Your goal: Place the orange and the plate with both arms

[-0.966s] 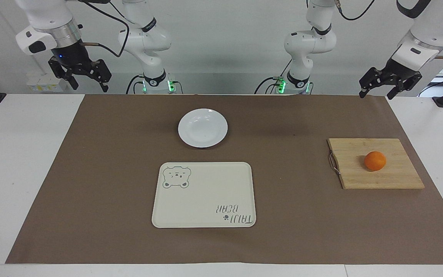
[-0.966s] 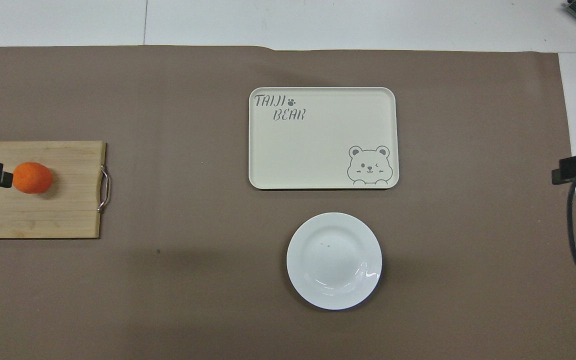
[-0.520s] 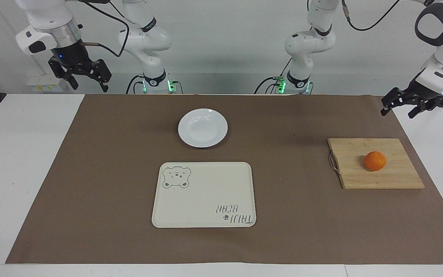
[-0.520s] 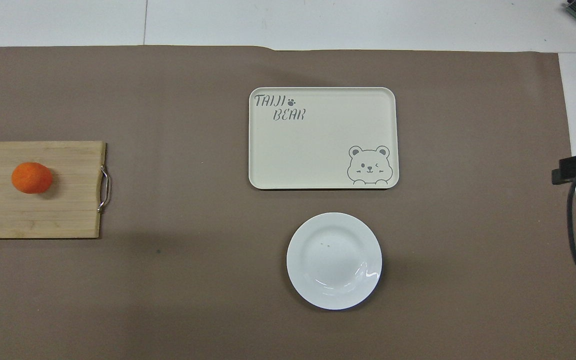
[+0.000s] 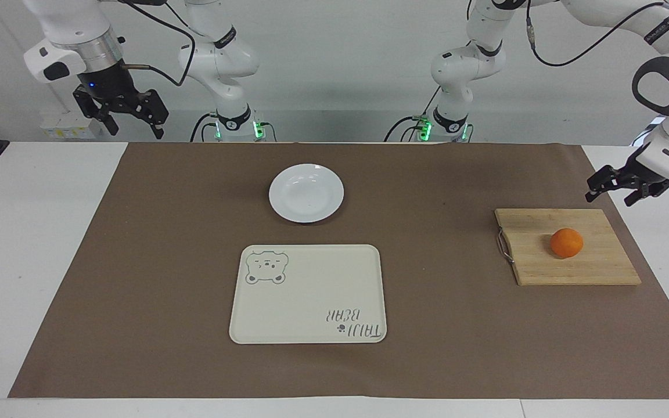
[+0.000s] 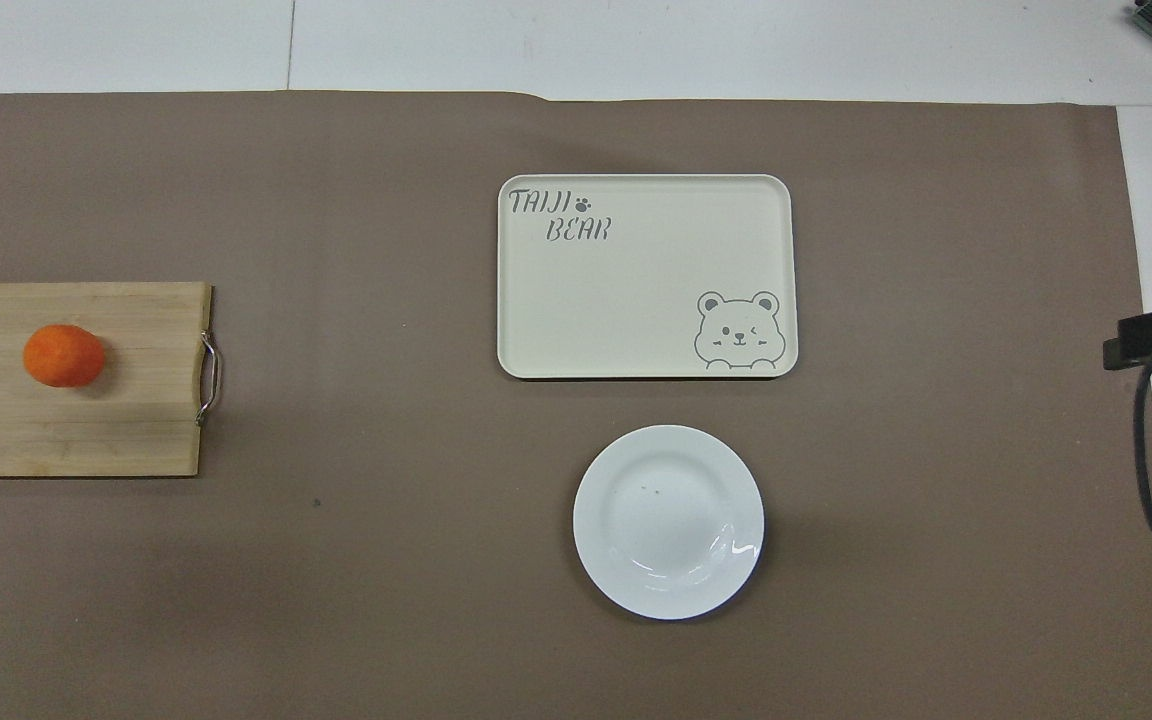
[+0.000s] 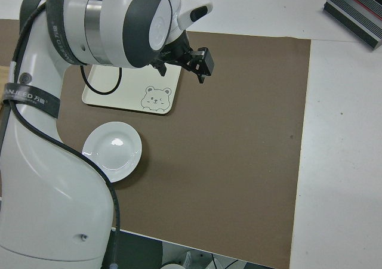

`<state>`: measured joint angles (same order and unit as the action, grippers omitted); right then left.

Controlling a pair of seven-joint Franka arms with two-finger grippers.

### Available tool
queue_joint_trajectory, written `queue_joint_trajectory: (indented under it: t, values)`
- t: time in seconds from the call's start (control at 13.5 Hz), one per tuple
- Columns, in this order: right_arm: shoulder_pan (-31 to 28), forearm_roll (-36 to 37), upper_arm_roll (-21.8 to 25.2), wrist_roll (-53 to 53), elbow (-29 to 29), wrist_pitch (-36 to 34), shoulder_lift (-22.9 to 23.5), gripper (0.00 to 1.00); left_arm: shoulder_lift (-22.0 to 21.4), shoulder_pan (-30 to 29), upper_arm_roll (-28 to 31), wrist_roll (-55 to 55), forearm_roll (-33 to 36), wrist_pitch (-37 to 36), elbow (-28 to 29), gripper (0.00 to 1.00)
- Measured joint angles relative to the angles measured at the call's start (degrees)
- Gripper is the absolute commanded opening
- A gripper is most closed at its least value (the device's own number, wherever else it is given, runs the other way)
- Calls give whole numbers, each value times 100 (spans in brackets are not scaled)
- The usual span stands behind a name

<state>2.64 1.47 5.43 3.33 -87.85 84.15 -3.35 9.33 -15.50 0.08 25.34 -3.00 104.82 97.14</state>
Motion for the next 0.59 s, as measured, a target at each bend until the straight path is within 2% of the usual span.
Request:
queue_joint_trajectory:
  t: [0.37, 0.59]
  values:
    - [0, 0, 0, 0, 0, 0, -1, 100, 269, 15, -75, 0, 0, 1079, 763, 100]
    - [0, 0, 0, 0, 0, 0, -1, 100, 406, 19, -91, 15, 0, 1537, 1004, 100]
